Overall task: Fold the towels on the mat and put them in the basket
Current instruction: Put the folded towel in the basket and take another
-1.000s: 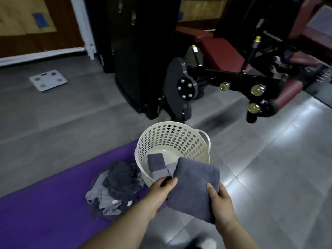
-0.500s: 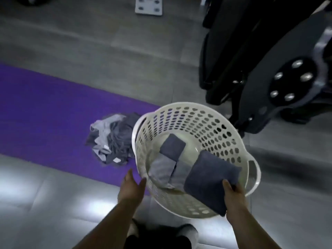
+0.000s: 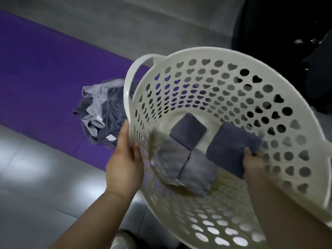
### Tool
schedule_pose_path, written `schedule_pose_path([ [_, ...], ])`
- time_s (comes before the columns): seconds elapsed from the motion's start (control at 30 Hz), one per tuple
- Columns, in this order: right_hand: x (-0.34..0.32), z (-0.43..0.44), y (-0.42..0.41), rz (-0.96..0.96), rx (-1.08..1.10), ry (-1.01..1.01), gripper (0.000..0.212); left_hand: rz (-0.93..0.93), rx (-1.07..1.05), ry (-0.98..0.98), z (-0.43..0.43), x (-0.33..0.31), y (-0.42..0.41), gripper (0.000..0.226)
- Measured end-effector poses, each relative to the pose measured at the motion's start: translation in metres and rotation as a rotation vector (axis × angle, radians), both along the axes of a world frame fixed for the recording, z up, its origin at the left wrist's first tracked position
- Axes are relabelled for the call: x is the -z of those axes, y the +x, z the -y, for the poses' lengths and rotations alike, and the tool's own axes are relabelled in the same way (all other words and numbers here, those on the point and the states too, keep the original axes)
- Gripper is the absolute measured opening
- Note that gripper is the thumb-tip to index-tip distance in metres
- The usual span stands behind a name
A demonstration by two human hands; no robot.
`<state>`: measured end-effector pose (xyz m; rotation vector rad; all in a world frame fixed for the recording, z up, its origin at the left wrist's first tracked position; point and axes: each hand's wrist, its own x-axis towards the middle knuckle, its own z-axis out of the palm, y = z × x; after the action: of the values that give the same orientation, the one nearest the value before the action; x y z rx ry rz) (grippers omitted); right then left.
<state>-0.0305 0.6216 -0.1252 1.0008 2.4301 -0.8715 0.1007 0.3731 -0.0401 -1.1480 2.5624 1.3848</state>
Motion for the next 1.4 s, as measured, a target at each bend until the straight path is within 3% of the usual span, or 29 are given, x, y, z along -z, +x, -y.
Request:
schedule_pose_path([
  [0.13, 0.046, 0.016, -0.009, 0.017, 0.047, -0.001, 0.052, -0.059, 0.009, 0.014, 0.007, 0.009, 0.002, 0.055],
  [0.37, 0.107, 0.012, -0.017, -0.115, -0.060, -0.068, 0.048, -0.115, -0.007, -0.056, 0.009, 0.025, 0.003, 0.054],
  [0.57, 0.131, 0.013, -0.026, -0.036, -0.195, 0.035, 0.051, -0.116, -0.037, -0.059, 0.005, 0.025, -0.004, 0.049],
  [0.73, 0.142, 0.021, -0.037, 0.035, -0.291, -0.007, 0.049, -0.170, -0.092, -0.051, 0.001, 0.024, -0.005, 0.047],
  [0.83, 0.142, 0.018, -0.038, -0.098, -0.296, 0.201, 0.057, -0.188, -0.119, -0.063, 0.001, 0.026, -0.005, 0.051],
  [0.9, 0.139, 0.019, -0.033, -0.244, -0.447, 0.312, 0.066, -0.199, -0.121, -0.055, 0.001, 0.026, -0.005, 0.052],
  [1.03, 0.152, 0.026, -0.023, -0.016, -0.907, 0.411, 0.061, -0.193, -0.122, -0.048, -0.002, 0.022, -0.008, 0.062],
  [1.27, 0.152, 0.026, -0.037, 0.167, -0.971, 0.414, 0.060, -0.130, -0.114, -0.087, 0.002, 0.024, -0.005, 0.045],
  [1.4, 0.152, 0.029, -0.038, 0.172, -0.998, 0.429, 0.060, -0.144, -0.081, -0.101, -0.004, 0.022, -0.003, 0.047],
])
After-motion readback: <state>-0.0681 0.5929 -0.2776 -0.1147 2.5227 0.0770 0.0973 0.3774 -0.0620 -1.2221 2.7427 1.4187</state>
